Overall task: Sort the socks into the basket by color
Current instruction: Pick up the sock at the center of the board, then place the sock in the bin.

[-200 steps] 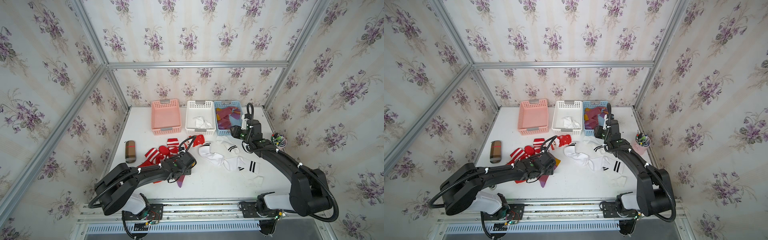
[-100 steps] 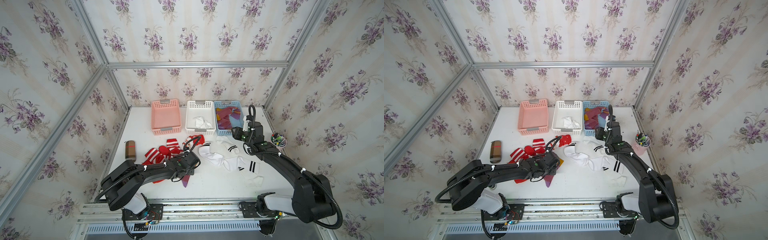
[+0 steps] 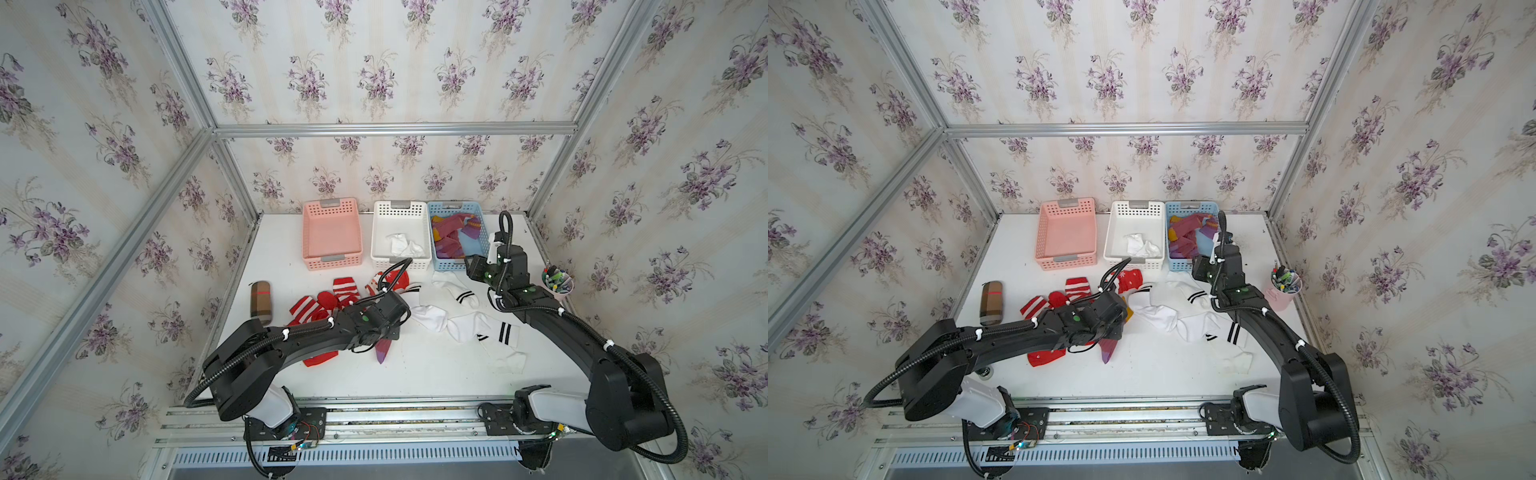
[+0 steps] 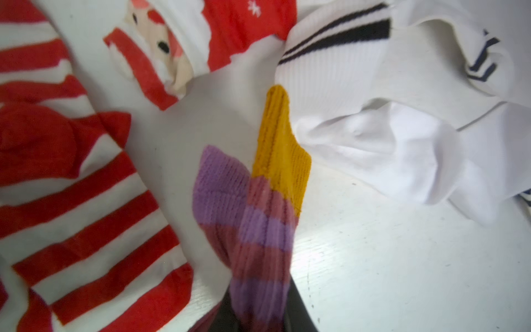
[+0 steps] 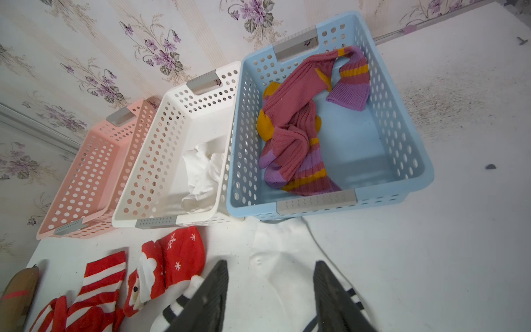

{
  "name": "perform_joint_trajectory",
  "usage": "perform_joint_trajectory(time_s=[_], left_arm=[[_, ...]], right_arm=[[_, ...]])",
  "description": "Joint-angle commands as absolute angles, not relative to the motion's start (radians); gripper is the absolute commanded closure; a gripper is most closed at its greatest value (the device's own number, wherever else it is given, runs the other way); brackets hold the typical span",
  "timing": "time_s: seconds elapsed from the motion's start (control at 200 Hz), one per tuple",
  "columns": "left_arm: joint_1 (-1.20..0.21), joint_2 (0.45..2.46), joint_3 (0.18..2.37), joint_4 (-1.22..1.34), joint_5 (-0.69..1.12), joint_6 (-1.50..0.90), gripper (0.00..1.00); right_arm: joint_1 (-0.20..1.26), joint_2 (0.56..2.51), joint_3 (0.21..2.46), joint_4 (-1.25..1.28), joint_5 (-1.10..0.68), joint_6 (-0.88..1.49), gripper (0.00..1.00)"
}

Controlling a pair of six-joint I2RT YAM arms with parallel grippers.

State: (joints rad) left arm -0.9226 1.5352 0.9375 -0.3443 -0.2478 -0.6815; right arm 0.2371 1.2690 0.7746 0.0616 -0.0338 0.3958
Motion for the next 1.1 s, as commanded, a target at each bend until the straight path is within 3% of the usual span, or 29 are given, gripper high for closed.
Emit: perform_joint_trajectory(time_s=[0.0,0.61,1.094], left_arm=[[-0.922,1.543,1.009,-0.416,-0.225,-0.612,0.83],[-0.872,1.776,1.554,-0.615,-0.066,-0.334,0.85],[-0.758,2.191,2.235,-0.703,0.075,-0.323,0.85]], right_arm=[[0.238,1.25,0.77,0.078,-0.021,0.395,0.5],[0.238,1.121,0.733,0.033,0.02,0.362,0.47],[0.238,1.074,0.73,0.008,-0.009,0.374,0.47]])
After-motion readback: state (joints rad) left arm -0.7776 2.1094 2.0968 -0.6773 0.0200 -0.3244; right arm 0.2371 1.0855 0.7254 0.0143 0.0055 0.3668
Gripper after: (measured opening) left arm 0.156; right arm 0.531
